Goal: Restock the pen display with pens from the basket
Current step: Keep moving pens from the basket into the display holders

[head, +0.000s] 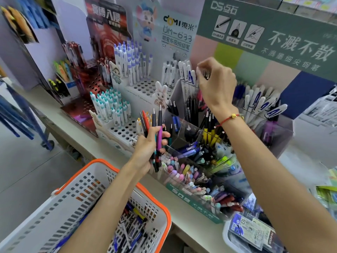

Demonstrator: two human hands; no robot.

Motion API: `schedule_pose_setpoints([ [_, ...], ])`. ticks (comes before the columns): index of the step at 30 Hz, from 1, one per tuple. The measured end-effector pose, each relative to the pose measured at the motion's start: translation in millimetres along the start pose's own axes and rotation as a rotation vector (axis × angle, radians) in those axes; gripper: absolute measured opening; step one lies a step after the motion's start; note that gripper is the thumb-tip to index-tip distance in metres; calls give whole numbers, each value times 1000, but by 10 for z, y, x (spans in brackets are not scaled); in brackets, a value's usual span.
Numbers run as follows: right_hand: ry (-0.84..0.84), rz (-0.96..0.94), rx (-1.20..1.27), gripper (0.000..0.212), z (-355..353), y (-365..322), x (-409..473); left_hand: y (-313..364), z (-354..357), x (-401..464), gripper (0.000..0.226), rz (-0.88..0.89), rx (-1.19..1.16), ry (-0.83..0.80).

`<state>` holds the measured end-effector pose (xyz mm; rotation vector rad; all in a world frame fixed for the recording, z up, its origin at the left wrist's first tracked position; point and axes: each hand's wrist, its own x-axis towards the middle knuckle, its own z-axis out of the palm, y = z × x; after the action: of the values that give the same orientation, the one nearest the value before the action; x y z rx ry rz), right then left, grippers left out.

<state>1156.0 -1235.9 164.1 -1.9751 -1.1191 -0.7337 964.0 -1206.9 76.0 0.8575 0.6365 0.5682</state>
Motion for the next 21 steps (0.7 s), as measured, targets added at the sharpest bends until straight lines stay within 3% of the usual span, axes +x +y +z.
schedule_pose_setpoints([
  [4, -51, -41, -266, 19, 23, 27, -17, 11, -9, -22, 18, 13, 121, -8],
  [7, -22, -19, -185, 25, -71, -157, -166, 19, 12, -59, 18, 15, 158, -39],
  [8, -105, 25, -73, 25, -111, -236, -255, 21, 22, -70, 18, 13, 155, -53],
  [11, -562, 263, 220, 30, -160, -406, -542, 26, 30, -91, 21, -1, 143, -99],
  [12, -630, 329, 289, 29, -157, -406, -625, 18, 32, -96, 23, -8, 157, -118],
  [17, -607, 536, 495, 12, -187, -282, -861, -38, 35, -129, 16, -22, 214, -199],
  [21, -424, 667, 587, 19, -267, -213, -951, -74, 65, -102, 17, -78, 245, -230],
])
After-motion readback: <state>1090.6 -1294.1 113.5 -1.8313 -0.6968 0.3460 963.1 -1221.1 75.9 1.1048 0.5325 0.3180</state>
